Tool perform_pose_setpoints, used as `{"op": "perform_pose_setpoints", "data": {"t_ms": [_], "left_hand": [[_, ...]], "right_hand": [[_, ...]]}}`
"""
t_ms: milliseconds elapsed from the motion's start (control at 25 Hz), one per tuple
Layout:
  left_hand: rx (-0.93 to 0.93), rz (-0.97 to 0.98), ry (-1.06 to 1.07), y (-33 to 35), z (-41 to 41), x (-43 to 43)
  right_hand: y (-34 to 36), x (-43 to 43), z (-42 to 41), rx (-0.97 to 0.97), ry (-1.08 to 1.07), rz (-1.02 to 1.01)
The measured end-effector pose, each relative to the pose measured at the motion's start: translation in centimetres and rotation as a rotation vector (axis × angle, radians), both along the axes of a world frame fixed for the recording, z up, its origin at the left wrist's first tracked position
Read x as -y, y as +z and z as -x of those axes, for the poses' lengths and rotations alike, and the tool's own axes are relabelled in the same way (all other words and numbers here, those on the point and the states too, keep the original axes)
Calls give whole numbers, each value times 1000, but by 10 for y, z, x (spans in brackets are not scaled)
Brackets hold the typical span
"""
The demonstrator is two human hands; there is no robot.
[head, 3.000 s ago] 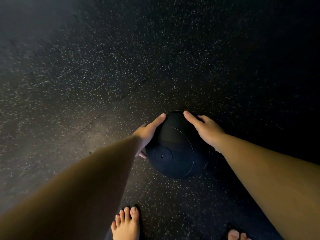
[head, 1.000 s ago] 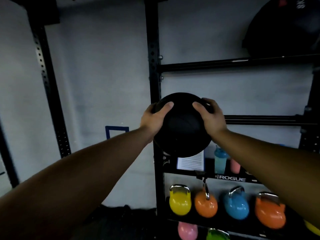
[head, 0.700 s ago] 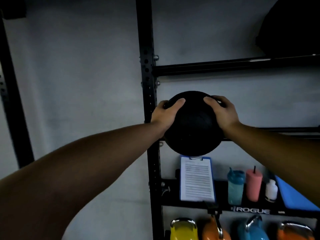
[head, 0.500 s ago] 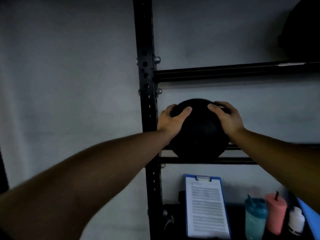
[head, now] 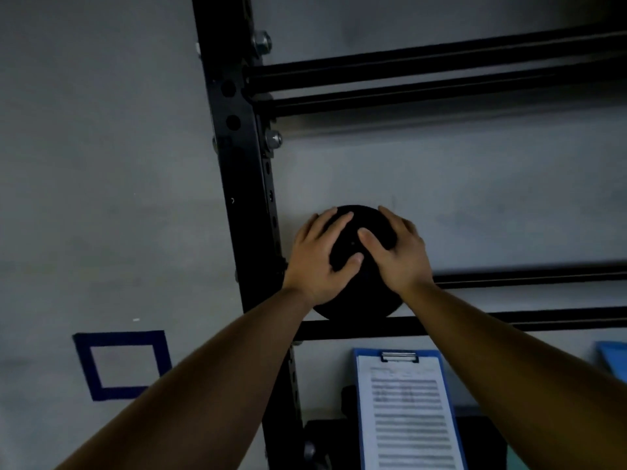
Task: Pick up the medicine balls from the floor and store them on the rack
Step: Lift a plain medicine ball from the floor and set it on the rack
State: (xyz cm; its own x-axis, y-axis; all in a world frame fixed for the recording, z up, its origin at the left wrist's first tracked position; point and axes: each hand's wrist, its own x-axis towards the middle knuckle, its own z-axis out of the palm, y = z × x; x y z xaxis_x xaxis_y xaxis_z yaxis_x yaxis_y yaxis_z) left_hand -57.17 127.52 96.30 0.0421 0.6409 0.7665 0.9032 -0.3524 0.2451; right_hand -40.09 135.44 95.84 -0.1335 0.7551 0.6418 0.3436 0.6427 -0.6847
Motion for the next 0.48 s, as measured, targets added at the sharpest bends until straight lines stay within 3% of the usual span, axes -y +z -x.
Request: {"op": "perform_pose_setpoints", "data": {"t_ms": [200, 320, 480], "left_hand": [[170, 222, 23, 13, -18, 34], [367, 266, 50, 10, -24, 80], [377, 356, 86, -13, -59, 157]], "right_hand": [[9, 22, -27, 177, 67, 148], [2, 51, -58, 133, 72, 177], [-14, 110, -103, 193, 107, 172]]}}
